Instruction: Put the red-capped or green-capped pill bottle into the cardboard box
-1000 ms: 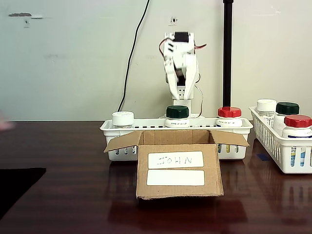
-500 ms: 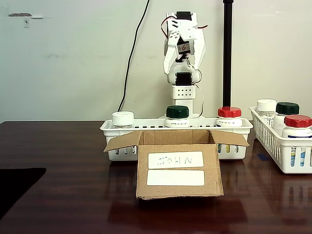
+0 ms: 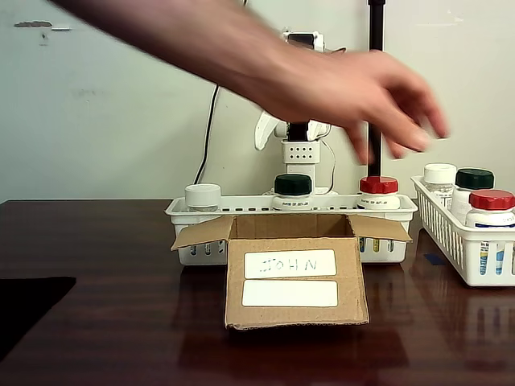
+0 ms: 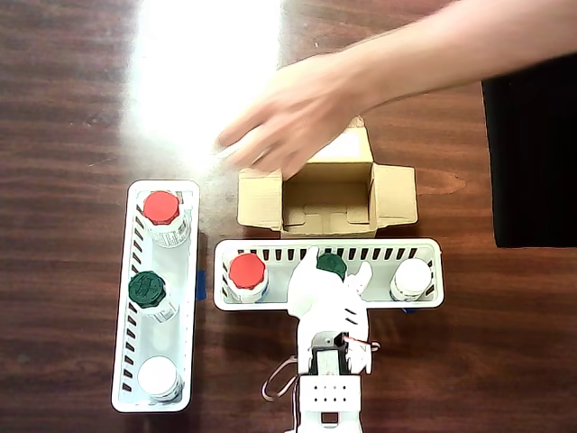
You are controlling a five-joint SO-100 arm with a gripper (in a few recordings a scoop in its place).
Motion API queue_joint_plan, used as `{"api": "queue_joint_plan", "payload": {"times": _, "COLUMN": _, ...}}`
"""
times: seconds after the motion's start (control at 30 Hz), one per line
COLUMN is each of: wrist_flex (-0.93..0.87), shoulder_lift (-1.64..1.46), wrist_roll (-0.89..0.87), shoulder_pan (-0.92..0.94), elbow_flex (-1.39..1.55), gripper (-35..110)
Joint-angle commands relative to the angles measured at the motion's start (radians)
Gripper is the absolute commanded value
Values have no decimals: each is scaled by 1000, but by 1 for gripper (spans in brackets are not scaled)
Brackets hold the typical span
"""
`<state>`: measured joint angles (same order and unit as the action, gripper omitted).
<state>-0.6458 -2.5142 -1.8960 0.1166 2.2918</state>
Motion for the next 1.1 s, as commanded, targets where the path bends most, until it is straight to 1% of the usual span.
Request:
{"api": "queue_joint_plan", "payload": {"times": 0.0, "wrist_flex": 71, "shoulder_lift": 2, "wrist_roll": -21, "shoulder_pan": 9, "elbow_flex": 20, "gripper": 67}}
{"api": "queue_joint_plan", "payload": {"times": 0.3, "wrist_flex": 173, "shoulder_lift": 18, "wrist_roll": -49, "shoulder_pan": -14, "elbow_flex": 97, "gripper": 67}}
{"api": "queue_joint_plan", "payload": {"times": 0.57, "wrist_flex": 302, "shoulder_lift": 77, "wrist_roll": -75, "shoulder_pan": -23, "elbow_flex": 166, "gripper": 67}}
{"api": "queue_joint_plan", "payload": {"times": 0.87, "wrist_flex": 337, "shoulder_lift": 21, "wrist_roll": -114, "shoulder_pan": -23, "elbow_flex": 278, "gripper": 67}}
{"api": "queue_joint_plan", "payload": {"times": 1.07, "wrist_flex": 337, "shoulder_lift": 2, "wrist_roll": -86, "shoulder_pan": -58, "elbow_flex": 298, "gripper": 67}}
